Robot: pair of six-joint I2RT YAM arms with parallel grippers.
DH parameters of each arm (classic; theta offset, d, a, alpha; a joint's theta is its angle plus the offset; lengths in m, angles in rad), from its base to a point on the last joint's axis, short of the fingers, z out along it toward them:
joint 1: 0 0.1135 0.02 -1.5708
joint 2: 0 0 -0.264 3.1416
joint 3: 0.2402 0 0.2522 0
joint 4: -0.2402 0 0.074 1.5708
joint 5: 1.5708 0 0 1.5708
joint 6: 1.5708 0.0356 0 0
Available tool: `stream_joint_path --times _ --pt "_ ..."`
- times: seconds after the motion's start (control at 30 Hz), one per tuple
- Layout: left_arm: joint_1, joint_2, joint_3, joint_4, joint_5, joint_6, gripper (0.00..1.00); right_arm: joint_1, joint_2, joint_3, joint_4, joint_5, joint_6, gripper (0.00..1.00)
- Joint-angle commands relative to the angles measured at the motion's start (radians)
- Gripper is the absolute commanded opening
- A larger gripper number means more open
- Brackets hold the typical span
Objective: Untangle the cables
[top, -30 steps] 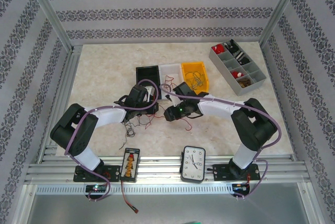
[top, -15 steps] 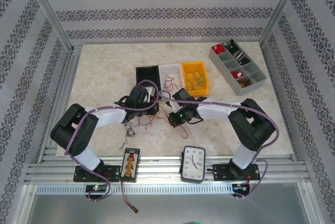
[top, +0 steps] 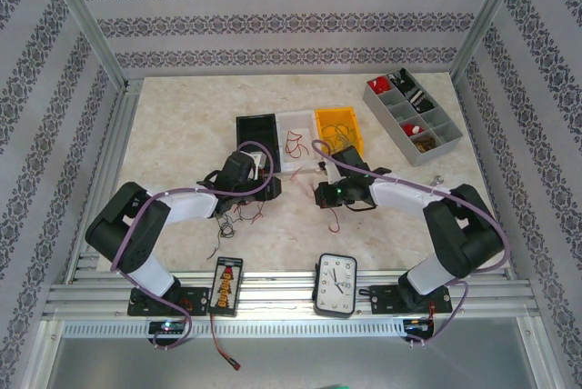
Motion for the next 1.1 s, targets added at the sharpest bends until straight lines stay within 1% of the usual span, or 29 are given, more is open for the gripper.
stream_joint_path --times 0.0,0.17,0.23,0.37,0.53,0.63,0.7,0.77,0.9,0.97,1.07 --pt "0.018 -0.021 -0.020 0.040 -0.017 -0.006 0.45 -0.033 -0.076 -0.026 0.030 -0.019 0.049 0.00" --pt "0.018 0.004 -0.004 0.042 0.010 0.000 0.40 -0.044 -0.138 -0.016 0.058 -0.035 0.082 0.00" --pt "0.017 0.005 -0.003 0.046 0.008 0.000 0.37 -0.045 -0.151 -0.005 0.079 -0.041 0.100 0.00" --pt "0.017 0.004 -0.018 0.066 -0.024 -0.020 0.31 -0.045 -0.122 0.066 0.121 -0.039 0.140 0.00" --pt "0.018 0.001 -0.026 0.075 -0.049 -0.035 0.29 -0.053 0.014 0.230 0.135 0.019 0.189 0.00" --pt "0.018 -0.003 -0.031 0.074 -0.055 -0.035 0.28 -0.056 0.120 0.367 0.138 0.043 0.191 0.00" --pt "0.018 -0.004 -0.031 0.070 -0.059 -0.036 0.27 -0.059 0.206 0.486 0.101 0.081 0.192 0.00" --pt "0.018 -0.002 -0.030 0.069 -0.060 -0.035 0.27 -0.062 0.278 0.559 0.109 0.126 0.211 0.00" --pt "0.018 0.007 -0.022 0.062 -0.060 -0.035 0.27 -0.061 0.406 0.658 0.216 0.195 0.220 0.00" --pt "0.018 0.016 -0.015 0.058 -0.058 -0.034 0.27 -0.051 0.458 0.696 0.243 0.246 0.199 0.00" --pt "0.017 0.027 -0.005 0.057 -0.055 -0.035 0.27 -0.034 0.507 0.720 0.260 0.283 0.176 0.00"
